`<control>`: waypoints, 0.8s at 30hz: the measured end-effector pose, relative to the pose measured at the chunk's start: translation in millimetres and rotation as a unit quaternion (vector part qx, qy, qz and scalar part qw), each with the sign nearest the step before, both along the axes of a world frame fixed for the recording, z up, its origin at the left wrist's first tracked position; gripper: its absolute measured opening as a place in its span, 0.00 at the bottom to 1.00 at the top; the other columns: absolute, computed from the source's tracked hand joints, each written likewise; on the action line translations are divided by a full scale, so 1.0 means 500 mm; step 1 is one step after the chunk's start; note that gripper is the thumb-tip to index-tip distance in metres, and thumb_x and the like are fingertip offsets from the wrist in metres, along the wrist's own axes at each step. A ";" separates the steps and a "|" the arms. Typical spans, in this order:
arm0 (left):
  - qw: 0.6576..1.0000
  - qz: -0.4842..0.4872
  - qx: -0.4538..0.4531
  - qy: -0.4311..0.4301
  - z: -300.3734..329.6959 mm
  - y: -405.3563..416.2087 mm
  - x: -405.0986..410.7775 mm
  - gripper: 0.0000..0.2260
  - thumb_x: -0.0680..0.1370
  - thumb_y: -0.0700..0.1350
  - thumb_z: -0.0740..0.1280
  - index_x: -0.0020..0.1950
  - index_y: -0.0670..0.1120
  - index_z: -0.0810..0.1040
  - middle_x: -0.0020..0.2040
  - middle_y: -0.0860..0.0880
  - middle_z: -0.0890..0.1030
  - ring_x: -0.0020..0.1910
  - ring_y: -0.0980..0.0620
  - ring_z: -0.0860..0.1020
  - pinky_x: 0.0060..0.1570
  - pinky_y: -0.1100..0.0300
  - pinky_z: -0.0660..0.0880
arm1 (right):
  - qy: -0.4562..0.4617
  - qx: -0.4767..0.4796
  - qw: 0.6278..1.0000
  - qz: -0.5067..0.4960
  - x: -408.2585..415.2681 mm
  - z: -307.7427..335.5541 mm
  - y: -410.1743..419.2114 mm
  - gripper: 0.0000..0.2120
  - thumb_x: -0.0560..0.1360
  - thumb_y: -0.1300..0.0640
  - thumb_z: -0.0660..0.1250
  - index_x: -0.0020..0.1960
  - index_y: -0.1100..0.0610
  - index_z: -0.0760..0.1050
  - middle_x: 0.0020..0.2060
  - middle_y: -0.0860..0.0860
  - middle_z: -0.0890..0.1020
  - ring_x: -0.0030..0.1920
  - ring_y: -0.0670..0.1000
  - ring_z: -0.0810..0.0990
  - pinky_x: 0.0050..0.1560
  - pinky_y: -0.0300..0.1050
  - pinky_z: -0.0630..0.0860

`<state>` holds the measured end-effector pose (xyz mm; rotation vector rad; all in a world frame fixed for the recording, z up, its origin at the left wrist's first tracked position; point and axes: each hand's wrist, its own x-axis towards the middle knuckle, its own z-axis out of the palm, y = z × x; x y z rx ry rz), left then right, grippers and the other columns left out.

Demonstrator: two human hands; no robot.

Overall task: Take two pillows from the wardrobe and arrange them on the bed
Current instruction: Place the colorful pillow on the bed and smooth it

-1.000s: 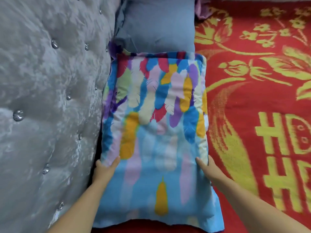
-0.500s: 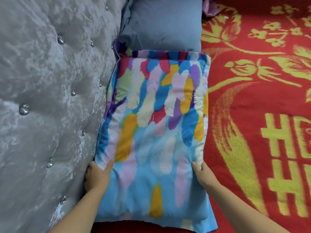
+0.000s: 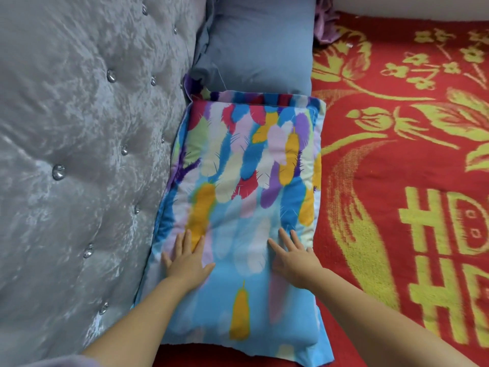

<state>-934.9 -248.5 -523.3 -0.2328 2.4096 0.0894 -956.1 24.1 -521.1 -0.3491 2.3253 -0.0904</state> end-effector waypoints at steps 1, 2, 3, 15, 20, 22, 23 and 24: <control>1.000 -0.005 0.015 -0.015 0.017 -0.007 -0.011 0.34 0.77 0.61 0.58 0.77 0.55 0.46 0.79 0.46 0.41 0.78 0.46 0.41 0.74 0.39 0.50 | -0.020 0.004 1.000 -0.005 -0.011 0.017 -0.003 0.29 0.80 0.51 0.56 0.77 0.45 0.46 0.78 0.50 0.39 0.77 0.57 0.39 0.70 0.66 0.58; 0.999 -0.004 0.035 -0.012 0.038 -0.010 -0.021 0.33 0.77 0.59 0.59 0.77 0.53 0.48 0.79 0.44 0.46 0.78 0.45 0.45 0.74 0.42 0.52 | -0.031 0.002 0.999 -0.014 -0.024 0.041 -0.008 0.30 0.80 0.51 0.56 0.77 0.45 0.46 0.78 0.51 0.40 0.77 0.57 0.42 0.71 0.65 0.59; 0.999 0.004 0.054 0.009 0.064 -0.009 -0.029 0.32 0.78 0.57 0.59 0.77 0.49 0.50 0.78 0.42 0.52 0.77 0.44 0.51 0.73 0.45 0.56 | -0.026 -0.004 0.999 -0.022 -0.037 0.071 -0.013 0.30 0.80 0.51 0.57 0.77 0.46 0.46 0.78 0.52 0.41 0.78 0.57 0.44 0.71 0.63 0.60; 0.945 0.072 0.171 0.269 0.418 0.155 -0.084 0.10 0.78 0.48 0.62 0.52 0.45 0.78 0.53 0.43 0.78 0.55 0.43 0.76 0.54 0.50 0.74 | 0.226 -0.078 0.971 0.012 -0.140 0.444 0.067 0.30 0.80 0.53 0.58 0.77 0.46 0.48 0.76 0.54 0.57 0.71 0.59 0.64 0.54 0.55 0.76; 0.930 0.104 0.201 0.290 0.504 0.287 -0.019 0.10 0.77 0.50 0.63 0.52 0.45 0.78 0.50 0.43 0.80 0.49 0.42 0.78 0.49 0.51 0.76 | 0.256 -0.070 0.962 0.060 -0.114 0.535 0.206 0.30 0.80 0.52 0.57 0.77 0.44 0.45 0.75 0.54 0.59 0.68 0.59 0.67 0.49 0.54 0.77; 0.924 0.115 0.200 0.305 0.534 0.341 0.023 0.11 0.78 0.50 0.64 0.54 0.44 0.78 0.50 0.44 0.81 0.49 0.43 0.79 0.48 0.52 0.75 | 0.264 -0.070 0.959 0.079 -0.095 0.571 0.270 0.31 0.80 0.50 0.57 0.77 0.43 0.45 0.74 0.54 0.60 0.69 0.59 0.67 0.51 0.55 0.76; 0.920 0.122 0.199 0.315 0.549 0.368 0.043 0.12 0.78 0.50 0.64 0.56 0.44 0.78 0.51 0.44 0.81 0.49 0.43 0.79 0.48 0.53 0.74 | 0.268 -0.065 0.957 0.087 -0.085 0.590 0.302 0.31 0.80 0.50 0.57 0.77 0.43 0.45 0.74 0.53 0.60 0.68 0.59 0.67 0.52 0.55 0.76; 0.915 0.130 0.199 0.325 0.565 0.393 0.063 0.13 0.78 0.50 0.64 0.58 0.45 0.77 0.51 0.44 0.81 0.49 0.44 0.78 0.48 0.54 0.74 | 0.272 -0.060 0.956 0.094 -0.077 0.608 0.331 0.31 0.80 0.49 0.58 0.77 0.43 0.44 0.74 0.53 0.60 0.68 0.59 0.68 0.51 0.54 0.75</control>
